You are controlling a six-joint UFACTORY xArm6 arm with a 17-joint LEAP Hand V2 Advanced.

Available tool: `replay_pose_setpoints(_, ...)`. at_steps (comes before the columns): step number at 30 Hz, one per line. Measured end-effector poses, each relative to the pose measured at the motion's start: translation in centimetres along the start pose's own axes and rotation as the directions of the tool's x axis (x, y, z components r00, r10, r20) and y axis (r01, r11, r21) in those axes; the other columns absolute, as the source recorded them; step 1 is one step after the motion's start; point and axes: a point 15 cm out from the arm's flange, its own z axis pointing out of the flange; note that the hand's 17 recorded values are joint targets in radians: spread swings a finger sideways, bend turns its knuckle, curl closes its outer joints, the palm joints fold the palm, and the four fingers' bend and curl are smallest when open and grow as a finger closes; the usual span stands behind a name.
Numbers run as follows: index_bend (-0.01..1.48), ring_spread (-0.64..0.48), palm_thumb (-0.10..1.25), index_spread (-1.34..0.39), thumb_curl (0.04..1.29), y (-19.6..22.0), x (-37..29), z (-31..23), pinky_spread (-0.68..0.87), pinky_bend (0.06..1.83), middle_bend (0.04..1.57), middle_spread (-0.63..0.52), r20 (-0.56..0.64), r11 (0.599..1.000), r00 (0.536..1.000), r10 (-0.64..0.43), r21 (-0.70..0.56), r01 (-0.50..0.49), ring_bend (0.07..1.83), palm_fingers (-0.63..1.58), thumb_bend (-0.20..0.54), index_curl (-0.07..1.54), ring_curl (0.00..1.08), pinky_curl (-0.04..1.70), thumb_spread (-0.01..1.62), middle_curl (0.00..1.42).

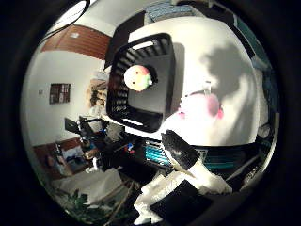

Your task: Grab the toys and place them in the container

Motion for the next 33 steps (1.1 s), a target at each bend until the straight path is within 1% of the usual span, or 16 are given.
replay_pose_setpoints(6,0.15,0.24,0.61,-0.29,0.36,0.2,1.9,4.9,0.54,0.65,0.2,0.11,0.007,0.999,0.999,0.044,0.002,-0.044,0.35,0.07,-0.02,0.25,0.26,0.31,1.17,0.33)
replay_pose_setpoints(10,0.15,0.24,0.61,-0.29,0.36,0.7,2.5,8.3,0.54,0.65,0.2,0.11,0.011,0.998,0.998,0.063,-0.023,-0.063,0.36,0.07,-0.019,0.25,0.26,0.3,1.16,0.33)
replay_pose_setpoints(16,0.15,0.24,0.62,-0.29,0.36,-0.1,2.6,11.5,0.54,0.65,0.21,0.11,0.014,0.996,0.997,0.076,-0.041,-0.075,0.36,0.09,-0.019,0.25,0.26,0.29,1.16,0.34)
replay_pose_setpoints(25,0.16,0.23,0.62,-0.28,0.37,-1.3,2.4,14.5,0.54,0.64,0.22,0.1,0.022,0.993,0.996,0.09,-0.081,-0.088,0.36,0.11,-0.016,0.26,0.25,0.27,1.15,0.34)
replay_pose_setpoints(27,0.18,0.22,0.63,-0.27,0.37,-1.8,2.3,15.1,0.53,0.59,0.26,0.08,0.021,0.993,0.996,0.089,-0.079,-0.087,0.36,0.19,-0.017,0.27,0.25,0.25,1.16,0.35)
replay_pose_setpoints(29,0.18,0.19,0.64,-0.26,0.37,-2.4,2.3,15.5,0.51,0.54,0.31,0.01,0.02,0.994,0.996,0.09,-0.067,-0.089,0.4,0.3,-0.015,0.28,0.25,0.23,1.15,0.36)
replay_pose_setpoints(31,0.17,0.15,0.65,-0.27,0.37,-3.1,2.1,16.0,0.5,0.51,0.36,-0.04,0.017,0.995,0.996,0.087,-0.056,-0.086,0.43,0.38,-0.017,0.29,0.25,0.22,1.15,0.38)
replay_pose_setpoints(32,0.18,0.09,0.67,-0.28,0.37,-3.2,1.9,16.2,0.47,0.49,0.4,-0.08,0.016,0.995,0.996,0.084,-0.056,-0.083,0.49,0.47,-0.015,0.29,0.26,0.21,1.15,0.4)
replay_pose_setpoints(33,0.2,0.02,0.68,-0.3,0.38,-3.2,1.7,16.4,0.4,0.47,0.47,-0.14,0.016,0.995,0.997,0.08,-0.061,-0.079,0.54,0.6,-0.015,0.31,0.27,0.19,1.14,0.42)
